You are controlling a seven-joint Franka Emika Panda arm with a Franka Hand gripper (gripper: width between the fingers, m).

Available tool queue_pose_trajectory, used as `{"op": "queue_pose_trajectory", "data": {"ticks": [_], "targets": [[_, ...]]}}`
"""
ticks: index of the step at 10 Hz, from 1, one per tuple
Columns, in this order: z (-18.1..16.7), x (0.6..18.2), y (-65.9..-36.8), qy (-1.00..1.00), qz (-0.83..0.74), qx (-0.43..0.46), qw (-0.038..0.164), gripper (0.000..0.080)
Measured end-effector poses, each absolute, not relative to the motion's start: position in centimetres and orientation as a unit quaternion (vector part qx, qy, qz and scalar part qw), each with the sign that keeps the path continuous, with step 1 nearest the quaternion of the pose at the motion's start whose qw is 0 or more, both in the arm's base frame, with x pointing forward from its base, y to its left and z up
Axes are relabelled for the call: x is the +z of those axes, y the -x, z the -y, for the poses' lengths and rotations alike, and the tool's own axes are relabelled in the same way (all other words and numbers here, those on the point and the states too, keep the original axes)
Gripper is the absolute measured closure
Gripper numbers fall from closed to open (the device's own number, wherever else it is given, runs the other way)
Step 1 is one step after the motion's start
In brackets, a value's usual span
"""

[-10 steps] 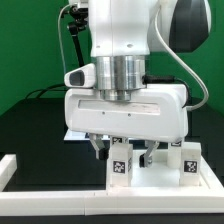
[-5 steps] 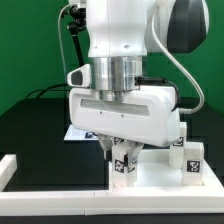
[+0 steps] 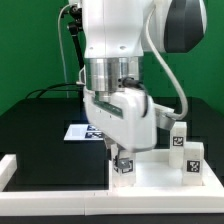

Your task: Assemble square table

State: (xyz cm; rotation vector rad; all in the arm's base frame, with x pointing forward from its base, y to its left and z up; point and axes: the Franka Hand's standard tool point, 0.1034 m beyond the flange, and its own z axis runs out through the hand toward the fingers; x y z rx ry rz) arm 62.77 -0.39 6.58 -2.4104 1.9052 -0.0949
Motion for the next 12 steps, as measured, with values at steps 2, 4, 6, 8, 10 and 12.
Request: {"op": "queue_pose_trajectory", "data": {"ticks": [2, 4, 6, 8, 10, 12], "targets": [[0.34, 6.53, -62.53, 0.698, -0.715, -0.020, 0.043, 0.0505], [0.31, 6.52, -62.34, 0.600, -0.797, 0.000, 0.065, 0.0505], [0.44, 6.49, -62.29, 0.546, -0.835, 0.012, 0.065, 0.0505], [0.39, 6.45, -62.16, 0.506, -0.860, 0.015, 0.061, 0.0499], [0.45, 6.47, -62.04, 0.491, -0.869, 0.015, 0.056, 0.0497], [0.38, 6.48, -62.06, 0.492, -0.869, 0.015, 0.056, 0.0326]]}}
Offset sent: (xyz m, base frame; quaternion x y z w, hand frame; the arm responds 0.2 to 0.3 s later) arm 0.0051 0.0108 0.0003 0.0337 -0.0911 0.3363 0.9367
